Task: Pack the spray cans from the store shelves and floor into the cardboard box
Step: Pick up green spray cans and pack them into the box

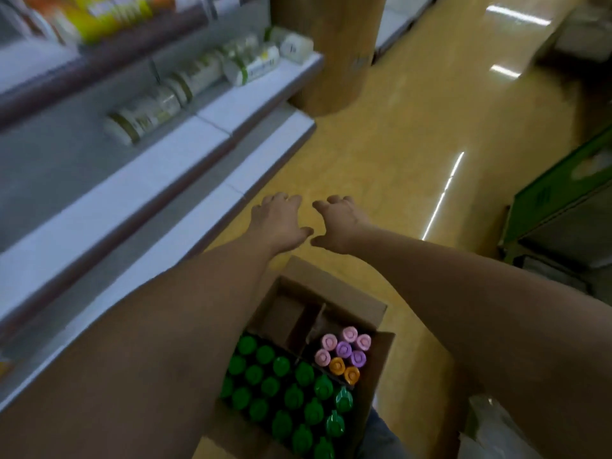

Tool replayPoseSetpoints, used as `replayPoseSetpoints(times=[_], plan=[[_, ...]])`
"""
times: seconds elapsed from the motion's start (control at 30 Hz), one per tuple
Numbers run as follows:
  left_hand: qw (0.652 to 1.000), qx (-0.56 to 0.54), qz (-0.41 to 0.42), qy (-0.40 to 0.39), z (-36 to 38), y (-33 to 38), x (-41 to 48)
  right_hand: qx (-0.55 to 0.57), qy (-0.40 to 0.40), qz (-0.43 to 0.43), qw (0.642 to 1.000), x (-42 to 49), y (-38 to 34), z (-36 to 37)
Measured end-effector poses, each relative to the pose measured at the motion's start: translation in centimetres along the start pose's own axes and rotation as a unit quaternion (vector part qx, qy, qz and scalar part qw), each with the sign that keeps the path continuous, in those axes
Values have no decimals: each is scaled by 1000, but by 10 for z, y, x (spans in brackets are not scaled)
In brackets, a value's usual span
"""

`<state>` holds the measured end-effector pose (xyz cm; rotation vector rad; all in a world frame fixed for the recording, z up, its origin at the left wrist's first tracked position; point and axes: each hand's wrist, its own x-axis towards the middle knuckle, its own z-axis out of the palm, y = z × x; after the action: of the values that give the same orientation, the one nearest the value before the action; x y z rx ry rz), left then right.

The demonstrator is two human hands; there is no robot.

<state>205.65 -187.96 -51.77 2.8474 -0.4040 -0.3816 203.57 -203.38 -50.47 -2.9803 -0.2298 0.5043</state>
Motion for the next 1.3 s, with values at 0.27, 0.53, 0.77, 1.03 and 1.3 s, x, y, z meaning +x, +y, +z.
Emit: replayPoseSetpoints(times=[0.27, 0.53, 0.77, 1.03, 1.3], plan=[[988, 25, 116, 96, -134, 48, -25, -30, 112, 86, 990, -77, -23, -116], [974, 62, 148, 162, -236, 76, -92, -29, 186, 132, 973, -162, -57, -198], [962, 67, 150, 220, -323, 105, -158, -31, 273, 110, 955, -226, -80, -286], [951, 113, 94, 272, -374, 121, -234, -27, 325, 28, 945, -289, -104, -329], [946, 129, 12, 297, -386, 102, -325, -12, 349, -83, 933, -322, -145, -346]])
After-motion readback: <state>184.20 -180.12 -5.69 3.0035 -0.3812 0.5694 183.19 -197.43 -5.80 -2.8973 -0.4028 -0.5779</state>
